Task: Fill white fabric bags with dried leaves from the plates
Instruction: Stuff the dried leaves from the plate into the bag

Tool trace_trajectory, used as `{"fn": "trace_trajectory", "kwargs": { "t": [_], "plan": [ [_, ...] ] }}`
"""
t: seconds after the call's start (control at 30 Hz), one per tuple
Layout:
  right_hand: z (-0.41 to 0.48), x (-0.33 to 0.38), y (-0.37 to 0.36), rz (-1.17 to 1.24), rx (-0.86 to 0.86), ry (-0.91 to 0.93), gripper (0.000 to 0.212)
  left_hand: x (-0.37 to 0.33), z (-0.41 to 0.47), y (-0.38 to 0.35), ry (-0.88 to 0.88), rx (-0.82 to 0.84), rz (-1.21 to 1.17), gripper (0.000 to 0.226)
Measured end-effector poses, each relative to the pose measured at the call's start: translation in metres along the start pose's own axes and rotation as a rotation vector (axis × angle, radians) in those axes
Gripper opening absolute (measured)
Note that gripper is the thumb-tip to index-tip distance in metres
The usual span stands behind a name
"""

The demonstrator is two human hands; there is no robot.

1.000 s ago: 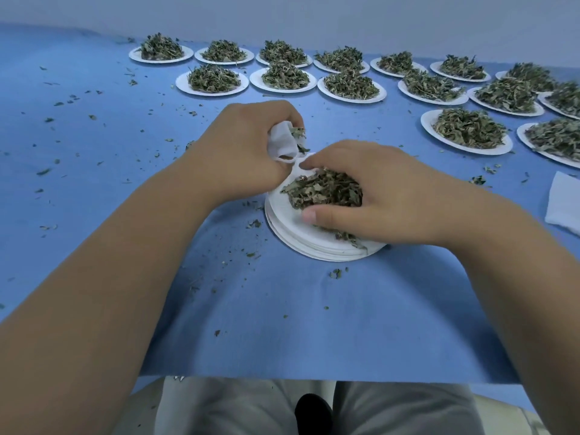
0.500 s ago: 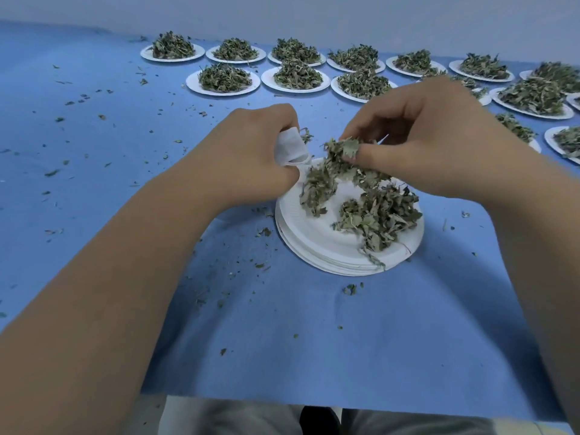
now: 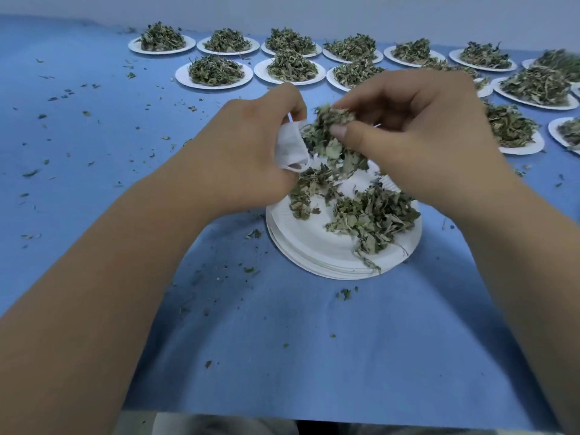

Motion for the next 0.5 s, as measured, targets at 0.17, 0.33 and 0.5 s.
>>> {"fn": "trace_trajectory", "kwargs": {
  "t": [0.17,0.33,0.5],
  "plan": [
    [-0.005,0.002,-0.019,-0.021,0.065,-0.015,0.012,-0.004,-0.001,-0.002,0.002,-0.014,-0.053,0.034],
    [-0.009,0.004,-0.023,0.012,0.117,-0.03,0.006,-0.005,0.0,-0.007,0.004,0.016,-0.052,0.036],
    [-0.014,0.008,-0.028,-0.034,0.187,-0.001,0.023,-0.008,-0.001,-0.01,-0.022,0.018,-0.049,0.044]
  ]
}}
Point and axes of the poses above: each hand's wrist, its own z-axis towards the middle knuckle, its own y-axis out of the back of the hand, x = y × z, the point moved 9 cm from there along z, towards the middle knuckle
